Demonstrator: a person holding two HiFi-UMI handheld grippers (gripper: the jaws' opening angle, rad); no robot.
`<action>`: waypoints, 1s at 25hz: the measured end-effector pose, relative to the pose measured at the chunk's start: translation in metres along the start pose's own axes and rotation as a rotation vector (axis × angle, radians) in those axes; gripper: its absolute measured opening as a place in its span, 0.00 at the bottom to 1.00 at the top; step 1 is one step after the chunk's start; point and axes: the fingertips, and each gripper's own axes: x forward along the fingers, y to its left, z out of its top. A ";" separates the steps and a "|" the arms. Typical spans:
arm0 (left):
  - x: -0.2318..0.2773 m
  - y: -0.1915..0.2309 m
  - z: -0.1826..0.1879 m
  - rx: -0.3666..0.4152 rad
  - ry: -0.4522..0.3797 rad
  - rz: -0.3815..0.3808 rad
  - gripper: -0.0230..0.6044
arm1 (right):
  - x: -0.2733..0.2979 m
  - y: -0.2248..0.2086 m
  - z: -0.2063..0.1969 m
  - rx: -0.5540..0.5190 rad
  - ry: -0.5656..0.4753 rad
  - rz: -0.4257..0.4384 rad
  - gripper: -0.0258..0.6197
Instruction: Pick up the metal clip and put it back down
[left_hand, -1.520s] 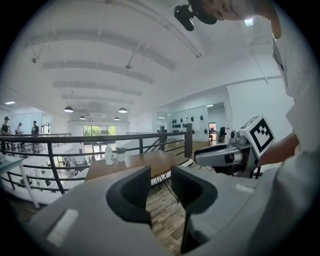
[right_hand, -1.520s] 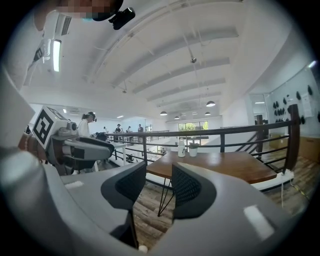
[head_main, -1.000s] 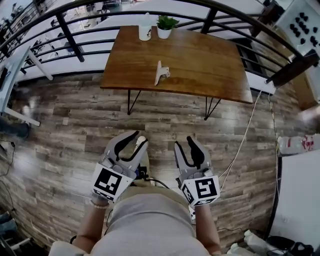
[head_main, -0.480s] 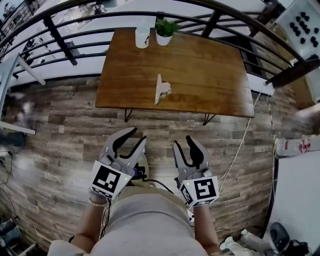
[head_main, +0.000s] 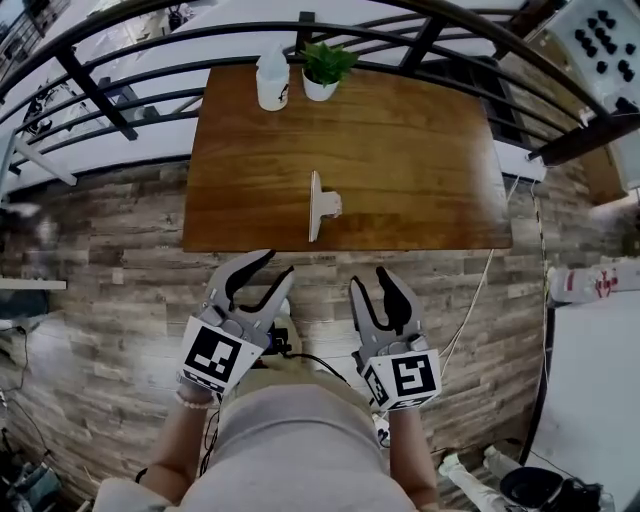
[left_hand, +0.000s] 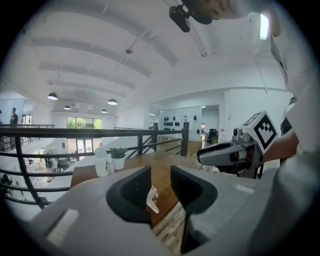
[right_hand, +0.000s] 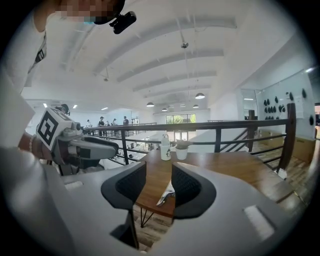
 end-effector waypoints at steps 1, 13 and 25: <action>0.005 0.006 0.001 0.002 0.000 -0.006 0.22 | 0.006 -0.003 0.002 0.000 0.003 -0.005 0.30; 0.033 0.071 -0.006 -0.018 0.026 -0.009 0.22 | 0.070 -0.021 0.013 0.001 0.043 -0.036 0.30; 0.048 0.086 -0.015 -0.063 0.053 -0.008 0.22 | 0.092 -0.023 0.004 0.019 0.107 0.000 0.30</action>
